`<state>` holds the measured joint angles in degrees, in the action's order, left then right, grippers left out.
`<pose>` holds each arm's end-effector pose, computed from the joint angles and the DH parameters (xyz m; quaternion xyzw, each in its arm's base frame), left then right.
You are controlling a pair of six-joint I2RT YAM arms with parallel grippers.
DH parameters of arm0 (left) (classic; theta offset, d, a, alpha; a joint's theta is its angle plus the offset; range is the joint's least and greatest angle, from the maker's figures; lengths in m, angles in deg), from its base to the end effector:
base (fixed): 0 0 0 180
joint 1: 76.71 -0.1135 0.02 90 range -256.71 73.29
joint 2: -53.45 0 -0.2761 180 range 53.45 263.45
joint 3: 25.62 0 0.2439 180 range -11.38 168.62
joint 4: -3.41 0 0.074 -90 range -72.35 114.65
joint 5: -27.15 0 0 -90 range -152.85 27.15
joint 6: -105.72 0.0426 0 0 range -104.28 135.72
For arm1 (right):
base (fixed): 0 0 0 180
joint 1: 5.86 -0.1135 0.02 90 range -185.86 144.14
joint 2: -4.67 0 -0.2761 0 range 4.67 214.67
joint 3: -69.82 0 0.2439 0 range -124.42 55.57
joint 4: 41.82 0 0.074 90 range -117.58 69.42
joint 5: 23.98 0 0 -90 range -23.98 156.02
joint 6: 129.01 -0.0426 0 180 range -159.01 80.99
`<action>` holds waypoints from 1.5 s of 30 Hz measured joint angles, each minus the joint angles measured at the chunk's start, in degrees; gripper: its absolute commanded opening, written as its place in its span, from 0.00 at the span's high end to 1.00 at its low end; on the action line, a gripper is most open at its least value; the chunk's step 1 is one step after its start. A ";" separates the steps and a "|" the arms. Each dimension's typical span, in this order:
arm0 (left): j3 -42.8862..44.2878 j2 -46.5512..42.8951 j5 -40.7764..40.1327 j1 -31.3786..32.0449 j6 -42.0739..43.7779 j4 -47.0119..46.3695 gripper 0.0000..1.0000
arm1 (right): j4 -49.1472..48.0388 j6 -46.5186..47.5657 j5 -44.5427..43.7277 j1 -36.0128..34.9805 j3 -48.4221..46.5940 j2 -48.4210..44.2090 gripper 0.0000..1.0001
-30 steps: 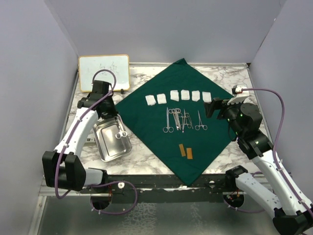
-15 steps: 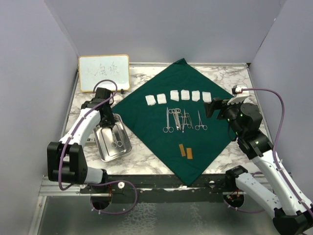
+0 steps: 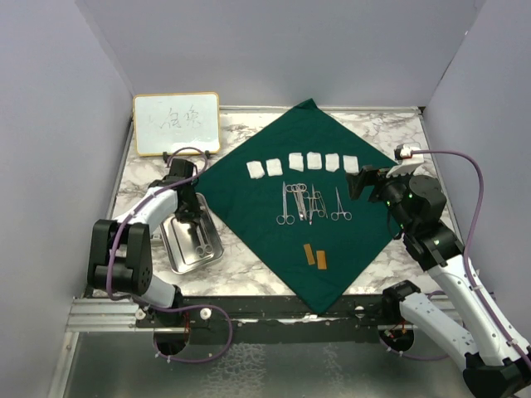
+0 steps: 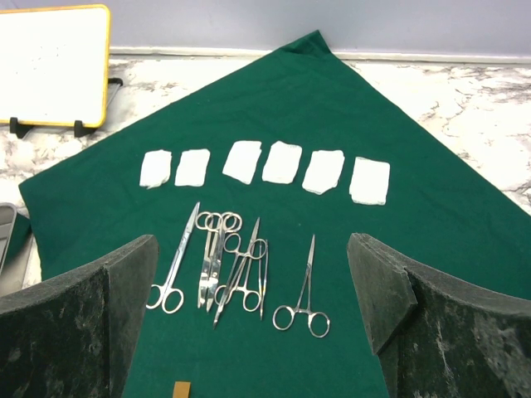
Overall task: Prepare the surgical pack
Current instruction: Place the medical item in the container.
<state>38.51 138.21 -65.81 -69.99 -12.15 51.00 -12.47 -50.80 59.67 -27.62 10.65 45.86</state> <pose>0.2647 -0.0290 0.1943 -0.1850 0.9641 -0.0319 0.1879 0.1487 0.0543 0.3477 -0.0322 0.7726 0.1416 0.6181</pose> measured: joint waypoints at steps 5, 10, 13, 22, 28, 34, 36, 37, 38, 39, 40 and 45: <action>-0.74 1.88 0.79 0.00 0.72 -2.12 0.82 | -0.07 0.00 0.02 0.00 0.00 0.00 0.00; -0.85 2.01 1.31 0.00 1.53 -2.45 0.60 | -0.11 0.00 0.04 0.00 0.00 0.00 0.00; -0.85 1.22 1.27 0.00 1.68 -2.29 0.56 | -0.13 0.00 0.04 0.00 0.00 0.00 0.00; 0.83 -7.76 1.38 2.40 -0.11 -1.01 0.37 | -0.13 -0.02 0.02 0.00 0.00 0.00 0.00; 7.69 -7.34 1.18 13.05 -2.99 -1.90 0.31 | -0.15 0.00 0.02 0.00 0.00 0.07 0.00; 14.62 1.66 1.42 22.91 -4.20 -4.50 0.27 | -0.13 -0.02 0.02 0.00 0.00 0.55 0.00; 16.31 5.29 1.40 25.18 -4.46 -4.70 0.26 | -0.13 -0.04 0.02 0.00 0.00 0.48 0.00; 16.98 6.84 1.31 26.16 -4.70 -4.70 0.26 | -0.13 -0.09 0.02 0.00 0.00 0.48 0.00; 17.62 8.20 1.18 27.02 -4.85 -4.63 0.26 | -0.13 -0.11 0.02 0.00 0.00 0.48 0.00; 18.51 9.75 0.92 27.93 -5.11 -4.50 0.26 | -0.13 -0.11 0.02 0.00 0.00 0.48 0.00; 19.45 11.17 0.61 28.76 -5.35 -4.15 0.26 | -0.13 -0.11 0.02 0.00 0.00 0.48 0.00; 26.47 19.26 -1.38 32.41 -6.47 -1.79 0.28 | -0.13 -0.13 0.02 0.00 0.00 0.37 0.00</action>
<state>64.97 157.46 -67.18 -37.58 -18.62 49.20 -12.60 -50.93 59.70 -27.62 10.65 46.23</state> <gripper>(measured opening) 0.736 0.996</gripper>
